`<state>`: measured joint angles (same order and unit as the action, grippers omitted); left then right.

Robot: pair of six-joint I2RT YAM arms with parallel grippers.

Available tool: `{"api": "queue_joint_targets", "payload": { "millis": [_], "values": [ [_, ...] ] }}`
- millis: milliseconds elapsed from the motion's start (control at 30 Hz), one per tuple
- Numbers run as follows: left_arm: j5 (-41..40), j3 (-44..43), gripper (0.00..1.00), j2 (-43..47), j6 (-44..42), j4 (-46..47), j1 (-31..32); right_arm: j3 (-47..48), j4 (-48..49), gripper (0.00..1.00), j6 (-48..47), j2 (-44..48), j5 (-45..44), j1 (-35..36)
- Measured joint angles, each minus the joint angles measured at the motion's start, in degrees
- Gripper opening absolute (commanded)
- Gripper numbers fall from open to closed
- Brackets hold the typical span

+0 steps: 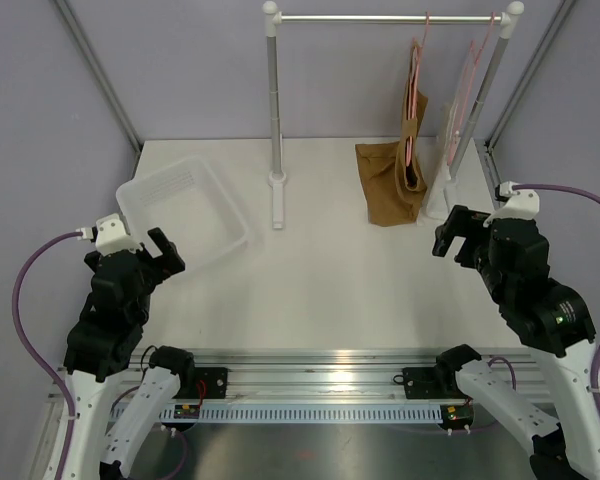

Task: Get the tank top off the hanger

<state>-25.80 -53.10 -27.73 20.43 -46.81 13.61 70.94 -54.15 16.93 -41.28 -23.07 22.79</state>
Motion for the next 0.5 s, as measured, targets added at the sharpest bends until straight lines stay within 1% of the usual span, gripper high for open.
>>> {"api": "queue_joint_targets", "payload": {
  "millis": [100, 233, 300, 433, 500],
  "values": [
    [0.17, 0.0, 0.99, 0.0, 0.0, 0.13, 0.0, 0.02, 0.33, 0.99, -0.02, -0.26, 1.31, 0.0],
    [0.42, 0.0, 0.99, -0.02, 0.0, 0.17, -0.02, 0.5, 4.24, 0.99, 0.24, -0.35, 7.48, 0.0],
    [0.55, 0.0, 0.99, -0.02, 0.0, 0.2, -0.02, 2.91, 5.55, 0.99, 0.57, -2.12, 9.86, 0.0],
    [1.16, 0.02, 0.99, -0.02, 0.0, 0.22, -0.15, 11.87, 9.29, 0.98, 0.87, -10.88, 11.76, 0.07],
    [1.46, 0.02, 0.99, -0.02, 0.0, 0.22, -0.2, 17.0, 10.75, 0.94, 0.76, -16.74, 11.61, 0.07]
  ]
}}
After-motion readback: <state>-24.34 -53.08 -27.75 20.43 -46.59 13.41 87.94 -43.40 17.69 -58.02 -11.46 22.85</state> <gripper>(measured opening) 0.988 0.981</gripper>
